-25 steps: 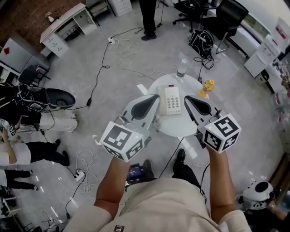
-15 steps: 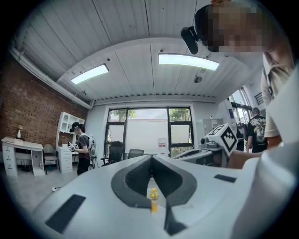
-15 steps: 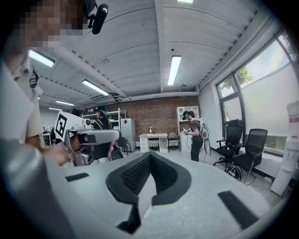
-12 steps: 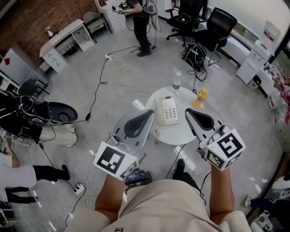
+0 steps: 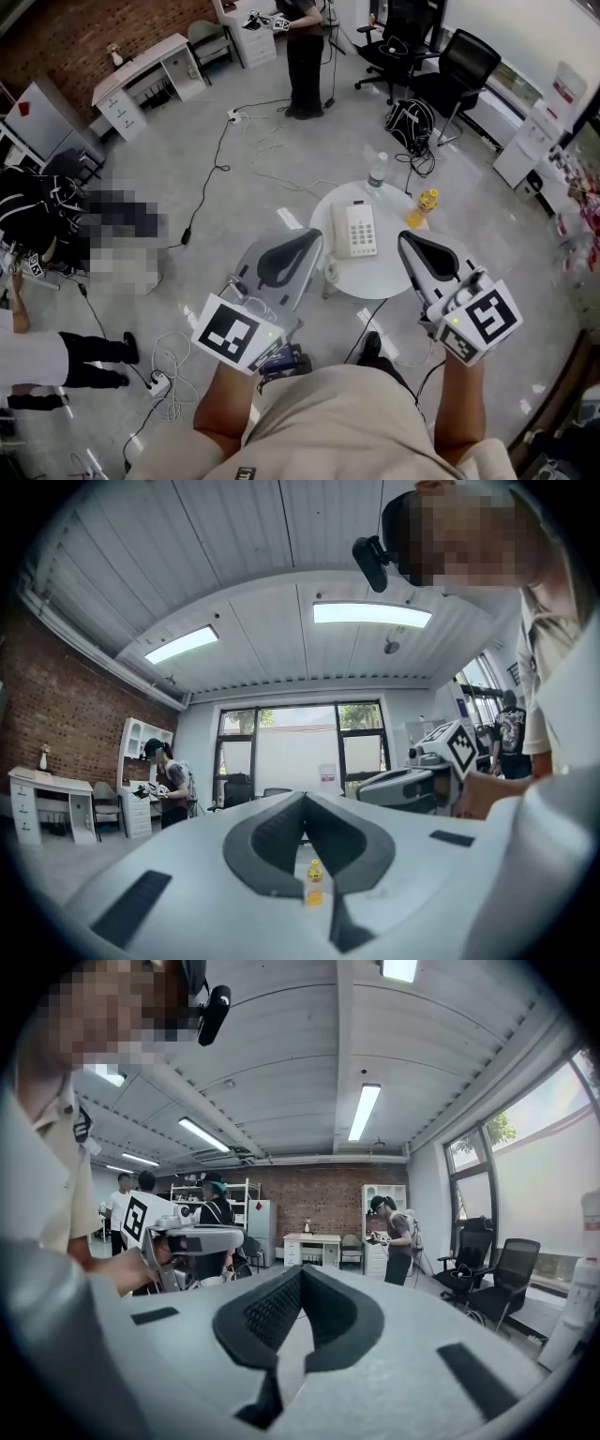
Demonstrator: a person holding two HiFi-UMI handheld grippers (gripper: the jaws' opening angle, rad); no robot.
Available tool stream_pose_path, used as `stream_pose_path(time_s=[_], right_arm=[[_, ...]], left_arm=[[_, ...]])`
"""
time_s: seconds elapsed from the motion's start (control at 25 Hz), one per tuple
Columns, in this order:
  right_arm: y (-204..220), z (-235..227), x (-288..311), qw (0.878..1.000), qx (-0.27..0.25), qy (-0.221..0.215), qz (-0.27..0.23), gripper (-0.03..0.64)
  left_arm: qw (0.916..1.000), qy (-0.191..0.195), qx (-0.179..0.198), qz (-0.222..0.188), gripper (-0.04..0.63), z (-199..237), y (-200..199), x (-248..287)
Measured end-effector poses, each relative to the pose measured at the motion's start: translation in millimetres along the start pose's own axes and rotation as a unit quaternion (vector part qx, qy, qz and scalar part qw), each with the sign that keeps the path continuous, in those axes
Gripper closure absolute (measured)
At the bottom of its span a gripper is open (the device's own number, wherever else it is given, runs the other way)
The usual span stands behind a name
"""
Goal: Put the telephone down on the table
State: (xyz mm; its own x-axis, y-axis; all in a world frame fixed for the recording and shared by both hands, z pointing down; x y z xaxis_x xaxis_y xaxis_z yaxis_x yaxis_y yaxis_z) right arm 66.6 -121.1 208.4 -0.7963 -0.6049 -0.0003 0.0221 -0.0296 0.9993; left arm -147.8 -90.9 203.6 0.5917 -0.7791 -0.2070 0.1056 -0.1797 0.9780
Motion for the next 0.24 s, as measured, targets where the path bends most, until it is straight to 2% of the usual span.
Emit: stream_pose_path(time_s=[0.24], right_arm=[[6.5, 10.2, 4.1, 1.0, 0.002, -0.005, 0.006, 0.63]], left_arm=[[1.0, -0.006, -0.001, 0.001, 0.588, 5.9, 3.5, -12.1]])
Point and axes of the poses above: the fingertips, and each gripper's own axes: x forward along the fingers, z to its left, y out of its underside, the point moved 8 cm from there along -x, backward along the fingers, and after that the axes turned 8 degrees about -z, right-handed, at the moved point
